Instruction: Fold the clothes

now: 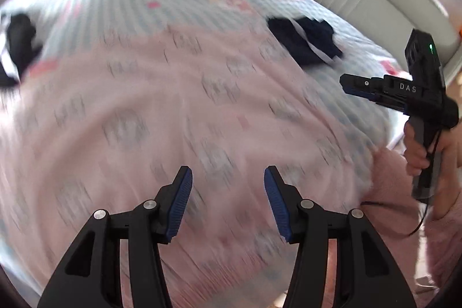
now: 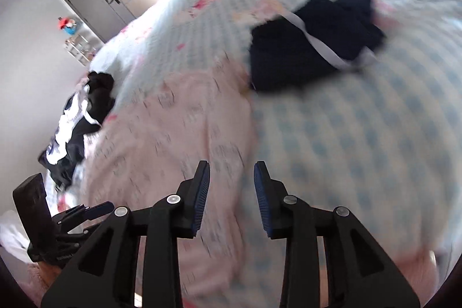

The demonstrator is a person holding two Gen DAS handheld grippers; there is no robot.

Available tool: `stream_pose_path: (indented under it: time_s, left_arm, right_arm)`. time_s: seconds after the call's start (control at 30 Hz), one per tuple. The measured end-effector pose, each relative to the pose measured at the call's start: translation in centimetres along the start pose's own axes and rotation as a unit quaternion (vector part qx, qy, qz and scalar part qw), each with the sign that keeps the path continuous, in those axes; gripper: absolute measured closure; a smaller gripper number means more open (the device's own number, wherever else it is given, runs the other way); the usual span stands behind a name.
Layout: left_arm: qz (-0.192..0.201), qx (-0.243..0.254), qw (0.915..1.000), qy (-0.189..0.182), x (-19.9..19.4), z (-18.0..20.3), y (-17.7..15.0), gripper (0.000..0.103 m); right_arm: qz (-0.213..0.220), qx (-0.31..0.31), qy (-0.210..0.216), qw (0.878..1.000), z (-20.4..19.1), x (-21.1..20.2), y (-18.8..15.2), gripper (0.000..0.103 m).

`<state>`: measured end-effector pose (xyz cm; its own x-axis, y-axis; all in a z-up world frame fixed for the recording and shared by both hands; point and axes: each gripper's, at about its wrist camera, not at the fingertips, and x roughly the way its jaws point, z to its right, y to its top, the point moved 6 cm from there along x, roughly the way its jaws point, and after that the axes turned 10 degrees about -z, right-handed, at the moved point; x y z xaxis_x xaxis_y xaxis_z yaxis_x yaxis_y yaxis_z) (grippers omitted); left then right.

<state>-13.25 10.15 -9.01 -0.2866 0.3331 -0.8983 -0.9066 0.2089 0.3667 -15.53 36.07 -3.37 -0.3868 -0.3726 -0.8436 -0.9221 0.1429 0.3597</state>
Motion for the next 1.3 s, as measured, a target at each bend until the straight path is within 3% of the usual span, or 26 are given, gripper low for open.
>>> stream_pose_path:
  time_s: [0.2, 0.3, 0.37, 0.4, 0.53, 0.63, 0.7, 0.83, 0.9, 0.93, 1.03, 1.07, 1.1, 1.13, 1.2, 1.3]
  left_arm:
    - [0.009, -0.014, 0.9953, 0.095, 2.6, -4.1, 9.8, 0.049]
    - [0.010, -0.035, 0.9956, 0.086, 5.0, -5.5, 13.7, 0.052]
    - [0.008, -0.045, 0.9962, 0.074, 6.5, -5.7, 15.2, 0.062]
    - [0.007, -0.047, 0.9967, 0.065, 7.1, -5.5, 15.6, 0.072]
    - [0.033, -0.038, 0.9987, 0.002, 7.6, -3.4, 15.6, 0.072]
    - [0.045, -0.028, 0.9978, -0.040, 7.6, -1.9, 15.1, 0.072]
    - [0.033, -0.017, 0.9986, -0.037, 8.6, -1.4, 14.7, 0.071]
    - [-0.028, -0.007, 0.9995, 0.013, 12.1, -1.9, 13.9, 0.070]
    - [-0.048, -0.011, 0.9986, 0.019, 13.3, -2.3, 13.6, 0.070]
    - [-0.048, -0.014, 0.9986, 0.016, 13.3, -2.3, 13.7, 0.070]
    - [-0.038, -0.023, 0.9990, -0.001, 12.6, -2.4, 14.0, 0.070]
    - [-0.031, -0.029, 0.9991, -0.011, 12.3, -2.5, 14.0, 0.070]
    - [-0.017, -0.036, 0.9989, -0.023, 11.6, -2.9, 14.1, 0.070]
    - [0.001, -0.046, 0.9985, -0.029, 10.6, -3.6, 14.4, 0.070]
    - [0.038, -0.068, 0.9965, -0.029, 8.8, -5.2, 15.2, 0.068]
    - [0.040, -0.096, 0.9941, -0.032, 8.2, -7.3, 16.3, 0.066]
  right_arm:
    - [-0.060, 0.033, 0.000, 0.998, 1.9, 6.4, 5.4, 0.071]
    - [-0.075, 0.042, 0.005, 0.996, 2.1, 8.9, 6.2, 0.072]
    - [-0.070, 0.028, 0.009, 0.997, 0.9, 9.6, 6.6, 0.072]
    - [-0.065, 0.017, 0.012, 0.998, 0.1, 9.6, 6.8, 0.072]
    - [-0.066, -0.061, 0.050, 0.995, -4.5, 10.7, 7.4, 0.072]
    - [-0.072, -0.086, 0.065, 0.992, -5.7, 10.8, 7.2, 0.072]
    - [-0.066, -0.082, 0.071, 0.992, -5.7, 10.6, 7.2, 0.072]
    - [-0.050, -0.072, 0.075, 0.993, -5.4, 10.3, 7.6, 0.068]
    - [-0.042, -0.067, 0.077, 0.994, -5.2, 10.2, 7.7, 0.045]
    - [-0.038, -0.065, 0.078, 0.994, -5.1, 10.1, 7.8, 0.043]
    - [-0.026, -0.057, 0.081, 0.995, -4.9, 9.8, 8.1, 0.044]
    - [-0.022, -0.055, 0.082, 0.995, -4.8, 9.7, 8.2, 0.050]
    - [-0.018, -0.053, 0.084, 0.995, -4.7, 9.7, 8.3, 0.066]
    - [-0.014, -0.050, 0.085, 0.995, -4.7, 9.6, 8.3, 0.070]
    - [-0.006, -0.045, 0.087, 0.995, -4.5, 9.4, 8.5, 0.071]
    - [0.019, -0.081, 0.089, 0.993, -5.7, 7.7, 8.7, 0.070]
